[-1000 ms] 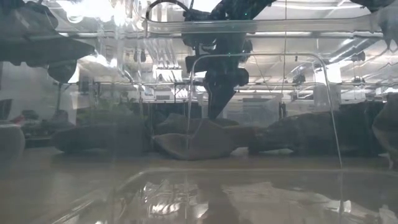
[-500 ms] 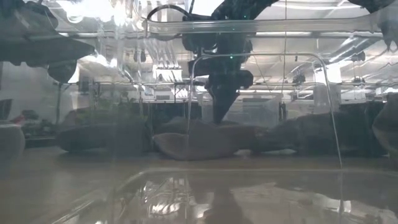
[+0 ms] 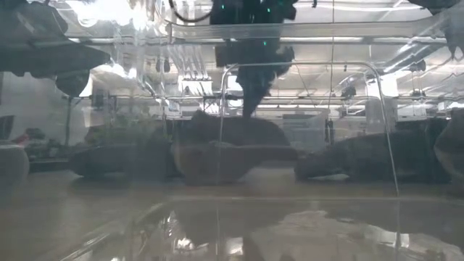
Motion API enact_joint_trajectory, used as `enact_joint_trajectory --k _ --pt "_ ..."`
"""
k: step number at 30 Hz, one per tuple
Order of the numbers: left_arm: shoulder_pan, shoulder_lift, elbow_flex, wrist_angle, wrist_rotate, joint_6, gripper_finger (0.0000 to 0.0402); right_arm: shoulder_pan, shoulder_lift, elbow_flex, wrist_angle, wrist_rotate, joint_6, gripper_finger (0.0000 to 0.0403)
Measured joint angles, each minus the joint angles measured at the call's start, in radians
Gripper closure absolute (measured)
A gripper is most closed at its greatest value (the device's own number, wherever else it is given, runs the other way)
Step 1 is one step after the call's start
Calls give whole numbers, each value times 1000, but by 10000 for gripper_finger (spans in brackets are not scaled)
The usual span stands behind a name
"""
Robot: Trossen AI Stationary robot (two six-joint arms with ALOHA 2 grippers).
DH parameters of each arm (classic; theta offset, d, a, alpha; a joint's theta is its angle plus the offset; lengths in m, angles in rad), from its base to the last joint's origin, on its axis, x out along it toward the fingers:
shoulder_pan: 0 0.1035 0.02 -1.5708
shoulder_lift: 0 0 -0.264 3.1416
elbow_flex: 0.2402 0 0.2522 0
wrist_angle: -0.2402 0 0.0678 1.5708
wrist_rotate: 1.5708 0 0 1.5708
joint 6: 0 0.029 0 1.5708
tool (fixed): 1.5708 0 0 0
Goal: Pick & Place hat
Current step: Put the top brown cap into the top transparent bin
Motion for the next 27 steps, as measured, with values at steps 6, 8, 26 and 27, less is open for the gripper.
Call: enact_joint_trajectory --k 6,8,26,27 --pt "0 0 0 0 0 0 401 0 0 133 -129 0 -14 395" --pt "0 0 0 0 0 0 401 0 0 174 -181 1 -14 395" --pt "0 0 0 0 0 0 401 9 -4 463 -472 -1 -4 396" --pt "0 0 0 0 0 0 401 9 -4 481 -478 1 0 396"
